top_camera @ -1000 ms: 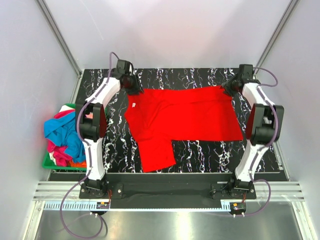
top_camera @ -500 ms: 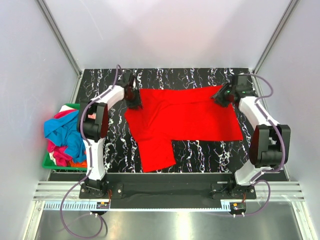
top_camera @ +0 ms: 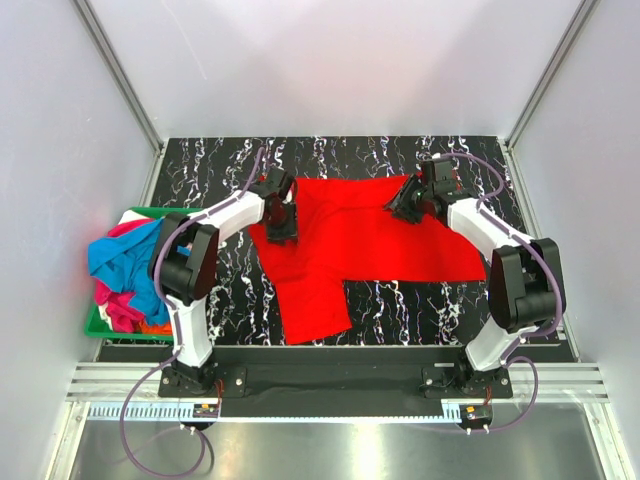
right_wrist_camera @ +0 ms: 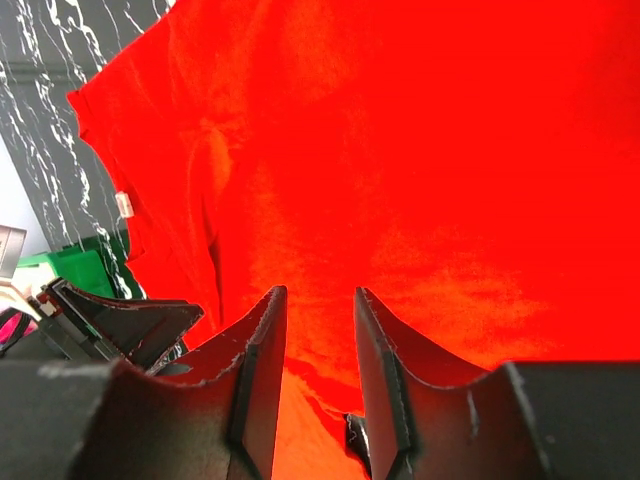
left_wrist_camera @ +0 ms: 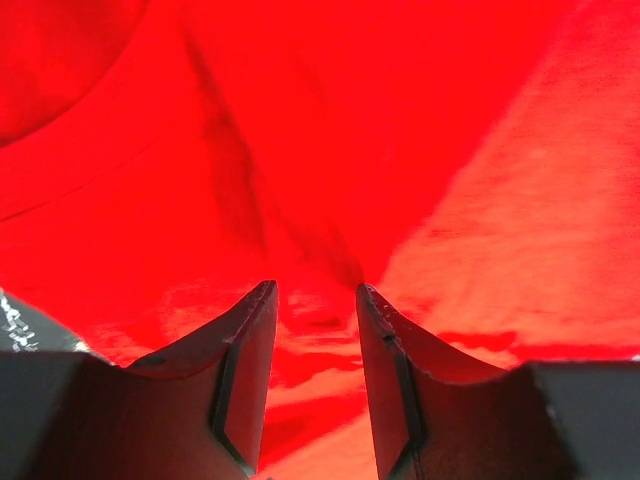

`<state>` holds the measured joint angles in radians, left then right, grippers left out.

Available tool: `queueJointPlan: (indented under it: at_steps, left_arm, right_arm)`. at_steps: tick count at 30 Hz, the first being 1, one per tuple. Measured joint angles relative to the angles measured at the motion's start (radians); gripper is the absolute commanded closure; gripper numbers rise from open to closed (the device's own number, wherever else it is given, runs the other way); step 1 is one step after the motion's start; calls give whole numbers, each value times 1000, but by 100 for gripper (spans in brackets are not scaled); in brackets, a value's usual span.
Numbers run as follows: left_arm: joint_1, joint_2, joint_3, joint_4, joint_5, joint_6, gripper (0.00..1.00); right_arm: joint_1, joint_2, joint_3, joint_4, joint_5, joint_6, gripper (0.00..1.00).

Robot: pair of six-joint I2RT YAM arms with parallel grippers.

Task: Fold and stack the t-shirts
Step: Fold the tshirt

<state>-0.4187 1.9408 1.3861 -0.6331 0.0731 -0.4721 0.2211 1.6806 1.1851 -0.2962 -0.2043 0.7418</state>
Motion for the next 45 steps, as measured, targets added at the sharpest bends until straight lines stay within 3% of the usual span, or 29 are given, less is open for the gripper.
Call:
queueJointPlan:
  at_steps: [10, 21, 29, 41, 45]
  left_arm:
    - [-38, 12, -28, 10, -30, -10, 61]
    - [-53, -63, -60, -5, -84, -21, 55]
    - [-103, -101, -84, 4, -93, 6, 67]
    - [-119, -34, -87, -2, -130, 31, 66]
    - [-120, -24, -85, -3, -135, 39, 78]
  right_arm:
    - [8, 0, -88, 30, 0, 11, 60]
    - [68, 0, -93, 47, 5, 26, 60]
    - [100, 0, -92, 53, 4, 42, 60]
    - [100, 0, -91, 64, 5, 42, 60]
    - [100, 0, -91, 64, 5, 41, 59]
